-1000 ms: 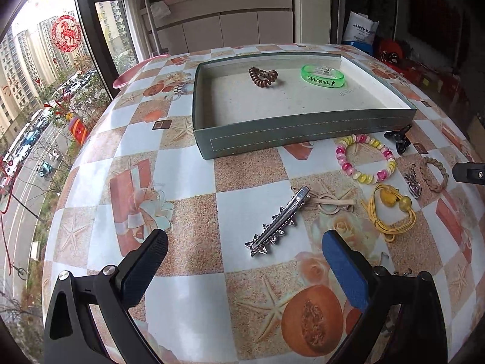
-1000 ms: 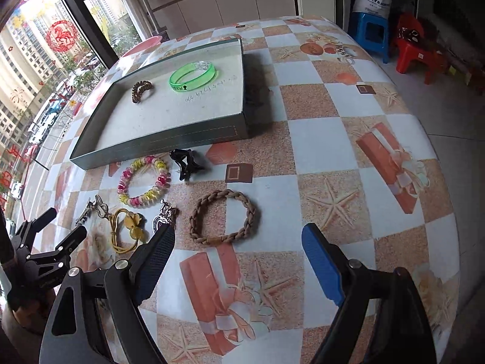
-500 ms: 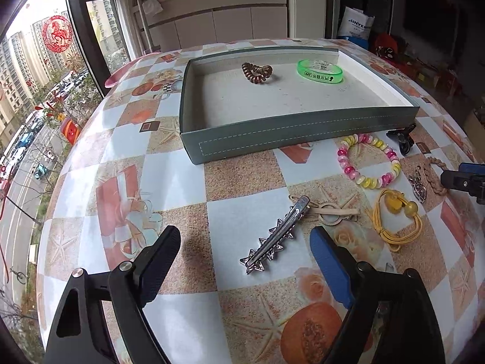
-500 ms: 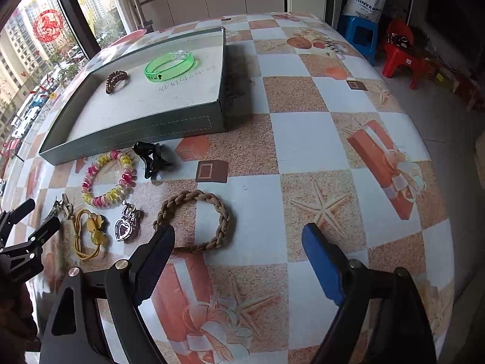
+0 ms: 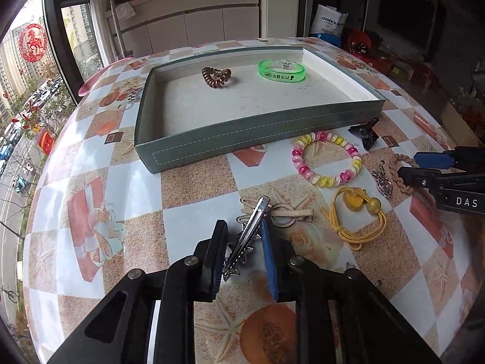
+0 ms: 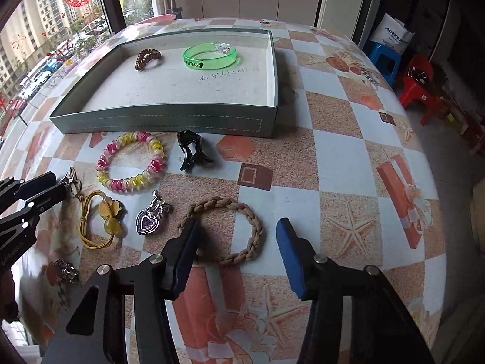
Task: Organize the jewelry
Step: 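Grasp the silver hair clip with the left tool while the right tool grasps the braided brown bracelet, then carry the clip and bracelet into the tray and open both tools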
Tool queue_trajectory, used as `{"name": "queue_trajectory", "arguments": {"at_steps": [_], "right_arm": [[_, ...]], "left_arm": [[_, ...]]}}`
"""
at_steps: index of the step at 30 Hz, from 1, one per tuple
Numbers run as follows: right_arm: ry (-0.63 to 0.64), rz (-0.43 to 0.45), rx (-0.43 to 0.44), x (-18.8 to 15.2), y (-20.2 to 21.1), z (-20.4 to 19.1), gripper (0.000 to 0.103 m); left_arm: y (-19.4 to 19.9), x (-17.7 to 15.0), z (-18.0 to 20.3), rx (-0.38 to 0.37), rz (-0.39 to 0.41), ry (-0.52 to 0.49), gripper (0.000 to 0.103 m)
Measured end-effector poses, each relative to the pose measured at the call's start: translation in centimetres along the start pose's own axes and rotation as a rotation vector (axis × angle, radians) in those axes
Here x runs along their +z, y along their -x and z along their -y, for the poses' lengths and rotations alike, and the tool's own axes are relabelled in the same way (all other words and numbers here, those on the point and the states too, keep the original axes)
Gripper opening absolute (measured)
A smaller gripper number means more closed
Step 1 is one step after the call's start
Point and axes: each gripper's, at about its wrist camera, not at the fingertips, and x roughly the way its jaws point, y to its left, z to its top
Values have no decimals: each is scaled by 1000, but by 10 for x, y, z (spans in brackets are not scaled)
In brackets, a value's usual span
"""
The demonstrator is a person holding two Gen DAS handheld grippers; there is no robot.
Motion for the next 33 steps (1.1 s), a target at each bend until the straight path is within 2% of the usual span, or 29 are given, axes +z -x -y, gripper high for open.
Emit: {"name": "queue_trajectory", "arguments": {"at_steps": [5, 7, 10, 20, 33], "right_arm": [[23, -4, 9, 0, 2, -7, 35], [34, -1, 9, 0, 3, -10, 7], [30, 7, -4, -2, 4, -12, 7], [-69, 26, 67, -9, 18, 11, 7], [-117, 75, 127, -3, 44, 24, 7]], "left_arm": [[2, -1, 0, -3, 2, 14, 31], [3, -2, -3, -8, 2, 31, 30], [3, -3, -6, -10, 3, 50, 30], [12, -8, -10, -23, 16, 79, 30], [44, 8, -4, -61, 93, 68, 30]]}}
